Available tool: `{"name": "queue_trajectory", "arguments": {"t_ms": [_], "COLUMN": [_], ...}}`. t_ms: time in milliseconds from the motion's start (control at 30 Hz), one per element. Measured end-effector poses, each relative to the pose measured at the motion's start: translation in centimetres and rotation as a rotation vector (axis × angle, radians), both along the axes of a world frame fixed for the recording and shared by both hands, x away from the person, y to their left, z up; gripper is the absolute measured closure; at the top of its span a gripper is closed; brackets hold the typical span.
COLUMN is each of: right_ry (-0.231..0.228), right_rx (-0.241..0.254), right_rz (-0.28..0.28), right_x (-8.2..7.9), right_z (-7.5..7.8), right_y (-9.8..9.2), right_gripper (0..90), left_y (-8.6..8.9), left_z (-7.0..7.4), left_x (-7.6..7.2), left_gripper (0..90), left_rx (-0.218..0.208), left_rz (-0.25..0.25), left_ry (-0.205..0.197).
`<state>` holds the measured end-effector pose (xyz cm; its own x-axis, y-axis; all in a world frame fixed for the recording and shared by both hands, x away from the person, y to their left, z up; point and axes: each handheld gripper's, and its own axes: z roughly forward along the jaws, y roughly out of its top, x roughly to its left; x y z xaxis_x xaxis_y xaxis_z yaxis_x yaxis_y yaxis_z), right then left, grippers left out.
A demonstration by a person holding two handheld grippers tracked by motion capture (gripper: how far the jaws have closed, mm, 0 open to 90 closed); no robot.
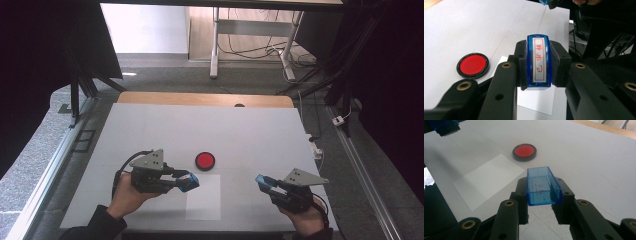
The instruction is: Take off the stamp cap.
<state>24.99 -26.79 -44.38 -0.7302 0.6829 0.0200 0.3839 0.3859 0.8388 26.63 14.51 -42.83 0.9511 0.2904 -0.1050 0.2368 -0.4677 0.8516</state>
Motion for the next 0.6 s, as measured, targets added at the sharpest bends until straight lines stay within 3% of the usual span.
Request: {"name": "queue_trajectory", "arguments": {"t_ms": [267, 467, 600], "right_ry": [0.003, 0.044, 0.048], "right_rx": [-0.005, 0.025, 0.01], "right_rz": [-0.058, -0.1, -0.117], "right_x": [-0.7, -1.1, -1.4], "right_z": [-0.1, -0.3, -0.5], "right_y": [-1.6, -2.9, -3.4], "right_gripper": [68.8, 68.8, 68.8], "left_y": [0.1, 0.0, -0.3], "left_z": [0.1, 0.3, 0.2], "left_x": [0.1, 0.5, 0.9], "left_gripper": [70.3, 70.3, 70.3], "left_rx": [0.005, 0.006, 0.019], "left_rz": [0.014, 0.019, 0.031], "left_ry": [-0.005, 0.005, 0.016]}}
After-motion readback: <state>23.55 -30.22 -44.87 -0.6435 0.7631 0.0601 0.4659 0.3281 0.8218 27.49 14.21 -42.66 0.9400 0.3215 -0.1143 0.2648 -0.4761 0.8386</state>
